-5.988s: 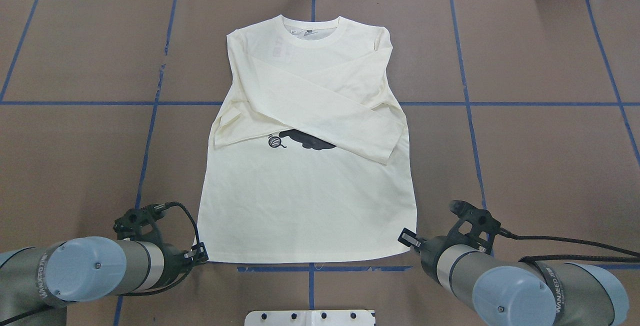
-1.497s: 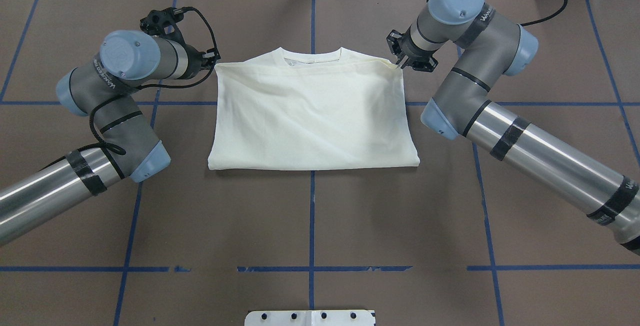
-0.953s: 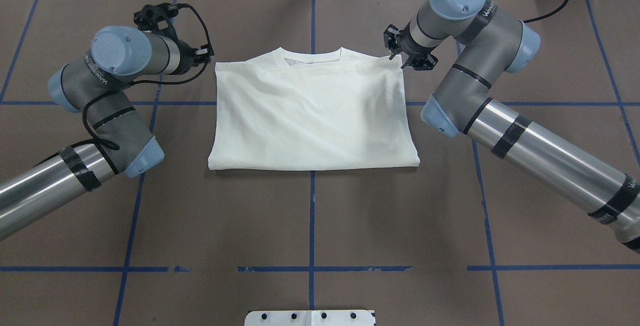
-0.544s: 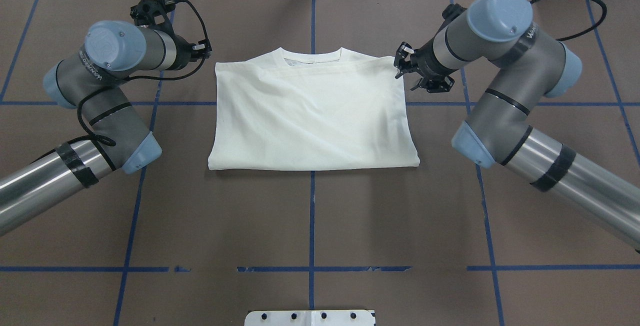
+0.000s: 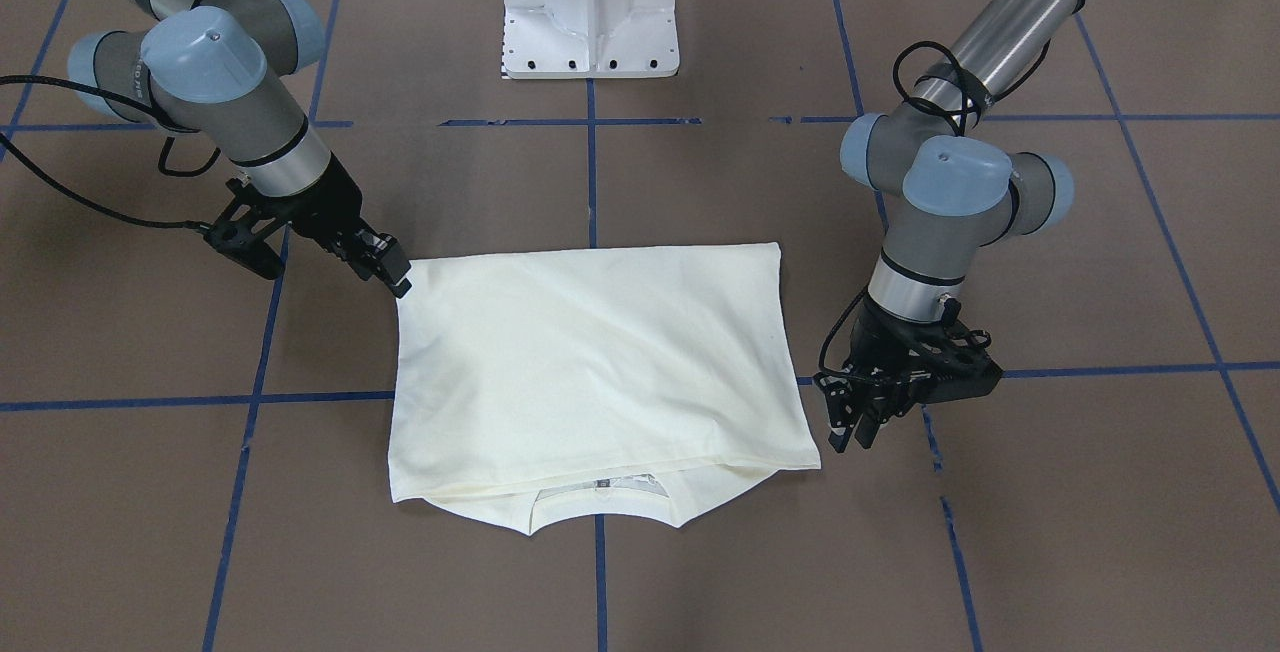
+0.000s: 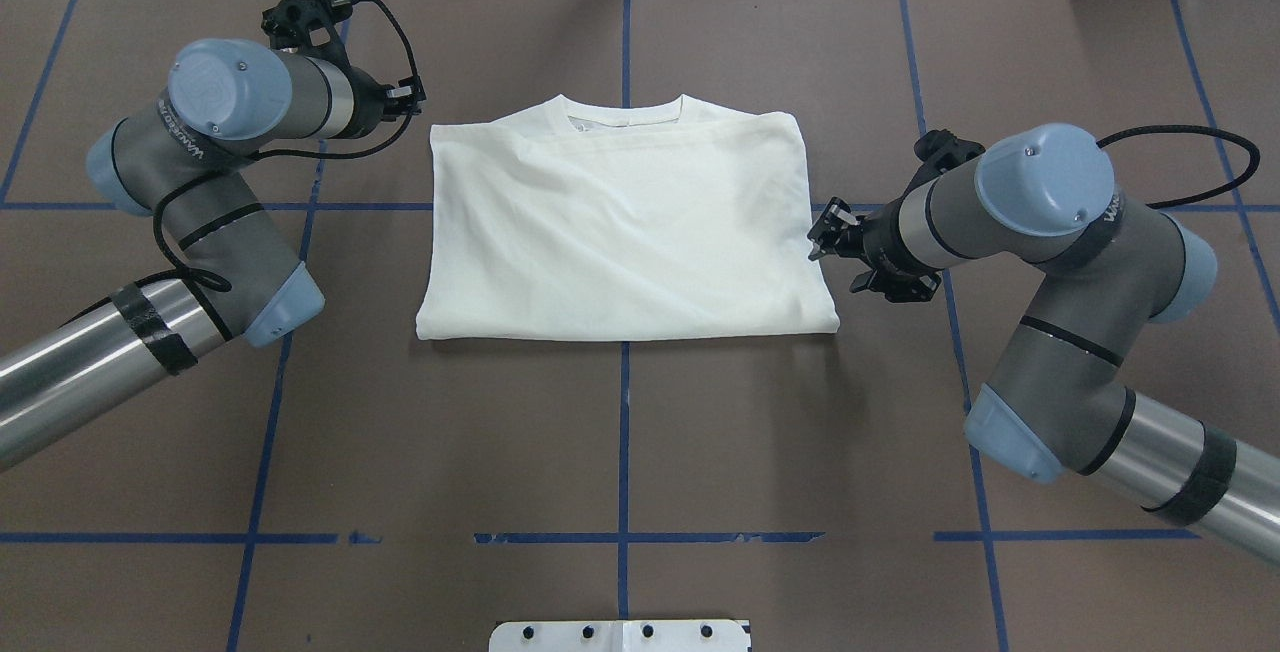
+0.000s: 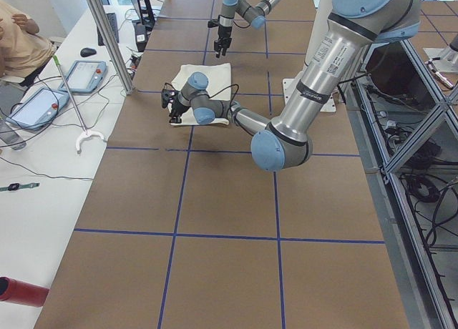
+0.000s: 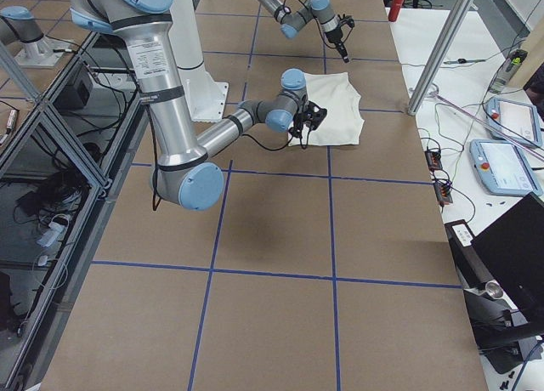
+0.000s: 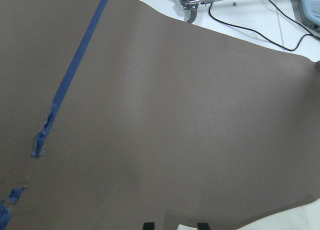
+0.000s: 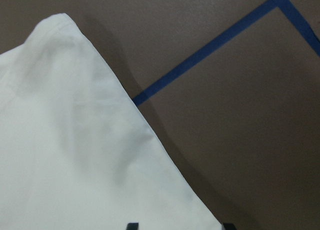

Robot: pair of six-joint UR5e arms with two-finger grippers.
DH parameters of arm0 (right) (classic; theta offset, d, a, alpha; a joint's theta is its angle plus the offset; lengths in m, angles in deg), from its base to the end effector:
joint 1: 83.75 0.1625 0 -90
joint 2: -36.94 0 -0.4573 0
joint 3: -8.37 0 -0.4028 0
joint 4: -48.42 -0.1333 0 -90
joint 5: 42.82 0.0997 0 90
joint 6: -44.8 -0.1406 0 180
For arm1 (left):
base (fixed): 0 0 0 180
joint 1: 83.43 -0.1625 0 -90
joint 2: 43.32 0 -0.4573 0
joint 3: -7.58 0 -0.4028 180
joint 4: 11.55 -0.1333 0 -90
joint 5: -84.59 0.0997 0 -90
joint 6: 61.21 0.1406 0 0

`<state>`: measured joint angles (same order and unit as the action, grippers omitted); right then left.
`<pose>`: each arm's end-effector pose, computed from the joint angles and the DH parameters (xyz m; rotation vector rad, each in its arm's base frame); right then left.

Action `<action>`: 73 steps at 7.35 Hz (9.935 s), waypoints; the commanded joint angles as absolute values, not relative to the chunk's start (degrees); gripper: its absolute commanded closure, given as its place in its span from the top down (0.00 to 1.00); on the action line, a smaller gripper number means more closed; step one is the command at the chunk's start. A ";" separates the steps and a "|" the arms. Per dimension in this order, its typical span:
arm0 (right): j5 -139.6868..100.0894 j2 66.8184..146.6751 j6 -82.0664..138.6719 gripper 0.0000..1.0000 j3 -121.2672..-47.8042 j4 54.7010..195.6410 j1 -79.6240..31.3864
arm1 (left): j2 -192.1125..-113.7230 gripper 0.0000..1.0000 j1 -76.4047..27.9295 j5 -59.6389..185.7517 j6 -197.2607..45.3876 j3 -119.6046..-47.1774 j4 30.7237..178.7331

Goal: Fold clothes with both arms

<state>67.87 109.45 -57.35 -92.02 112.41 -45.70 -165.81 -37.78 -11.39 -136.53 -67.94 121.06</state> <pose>-0.4670 -0.4717 0.4073 -0.1191 -0.9983 0.6332 0.4740 -0.6546 0.4054 0.4534 0.9697 -0.4333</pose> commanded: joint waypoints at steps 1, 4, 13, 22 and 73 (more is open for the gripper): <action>66.34 109.45 -59.51 0.68 -91.39 112.41 -48.41 | -165.76 0.40 -37.73 -11.39 -136.53 -68.01 121.08; 62.03 110.15 -59.52 0.68 -90.77 112.41 -51.23 | -165.67 0.40 -37.73 -11.30 -136.53 -68.44 120.99; 62.12 111.90 -59.08 0.00 -96.01 112.41 -51.06 | -165.76 0.40 -38.08 -11.47 -137.40 -72.12 120.55; 72.78 132.26 -59.43 1.00 -122.70 112.85 -67.00 | -164.53 0.47 -38.08 -30.49 -137.84 -78.47 120.28; 48.59 107.94 -75.08 0.00 -102.80 124.54 -65.73 | -174.41 0.50 -37.98 -23.60 -159.15 -67.57 131.04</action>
<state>48.58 106.72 -75.08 -100.92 124.52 -65.70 -177.83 -36.26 -23.59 -153.88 -59.74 133.73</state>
